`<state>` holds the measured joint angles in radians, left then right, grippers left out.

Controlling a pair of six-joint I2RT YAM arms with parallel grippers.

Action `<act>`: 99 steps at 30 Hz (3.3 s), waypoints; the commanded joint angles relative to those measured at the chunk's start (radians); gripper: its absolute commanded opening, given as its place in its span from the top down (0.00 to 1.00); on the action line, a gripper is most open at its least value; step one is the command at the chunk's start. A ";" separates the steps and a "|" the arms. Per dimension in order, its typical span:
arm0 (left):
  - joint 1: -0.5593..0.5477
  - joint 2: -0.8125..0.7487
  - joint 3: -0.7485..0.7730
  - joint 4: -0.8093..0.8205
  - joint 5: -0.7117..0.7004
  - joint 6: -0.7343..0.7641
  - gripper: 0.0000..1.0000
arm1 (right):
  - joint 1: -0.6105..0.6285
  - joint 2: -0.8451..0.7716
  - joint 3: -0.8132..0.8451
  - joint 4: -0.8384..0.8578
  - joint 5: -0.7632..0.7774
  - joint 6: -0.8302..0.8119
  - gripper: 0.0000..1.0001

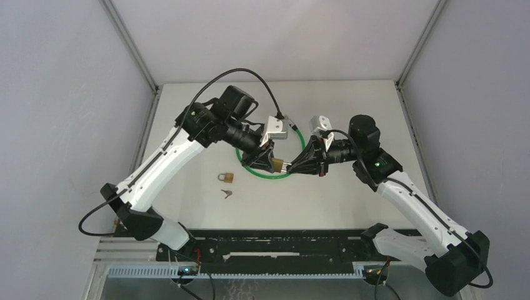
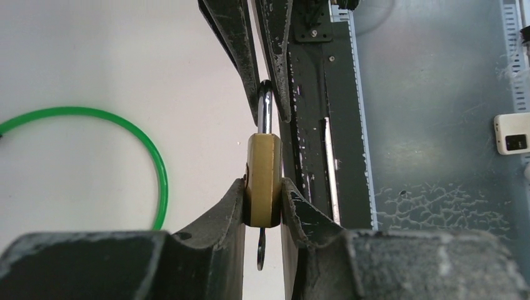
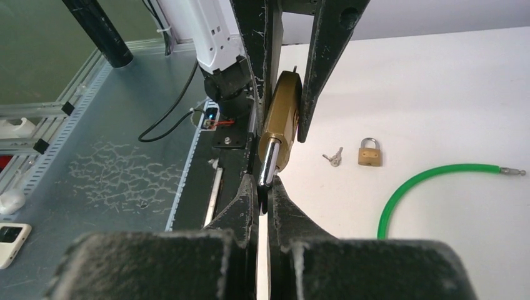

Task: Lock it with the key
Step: Lock the lock.

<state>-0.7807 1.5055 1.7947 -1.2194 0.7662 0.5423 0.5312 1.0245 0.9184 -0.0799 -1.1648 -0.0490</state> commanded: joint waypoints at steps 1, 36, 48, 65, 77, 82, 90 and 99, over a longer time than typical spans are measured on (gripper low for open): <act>-0.004 -0.025 0.010 0.438 0.176 0.047 1.00 | 0.020 0.003 -0.024 0.068 -0.074 0.039 1.00; 0.141 -0.061 -0.503 1.377 0.229 -0.726 1.00 | -0.184 0.016 -0.057 0.339 -0.018 0.346 1.00; 0.142 -0.027 -0.564 1.601 0.189 -0.940 1.00 | -0.138 0.025 -0.066 0.369 0.008 0.356 1.00; 0.089 -0.023 -0.658 1.667 0.169 -0.981 1.00 | -0.132 0.084 0.045 0.384 0.029 0.350 1.00; 0.061 0.012 -0.696 1.808 0.148 -1.098 1.00 | -0.123 0.078 0.060 0.289 0.050 0.248 1.00; 0.076 -0.021 -0.663 1.615 0.139 -0.963 1.00 | -0.166 0.069 0.160 -0.029 0.129 0.036 0.87; 0.106 -0.063 -0.637 1.514 0.156 -0.859 1.00 | -0.215 0.047 0.284 -0.430 0.153 -0.267 0.32; 0.107 -0.079 -0.647 1.611 0.219 -0.920 1.00 | -0.235 0.043 0.301 -0.595 0.173 -0.353 0.16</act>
<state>-0.6758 1.4689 1.1046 0.2710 0.9432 -0.3580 0.3050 1.0805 1.2003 -0.5964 -0.9920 -0.3340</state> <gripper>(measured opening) 0.263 0.826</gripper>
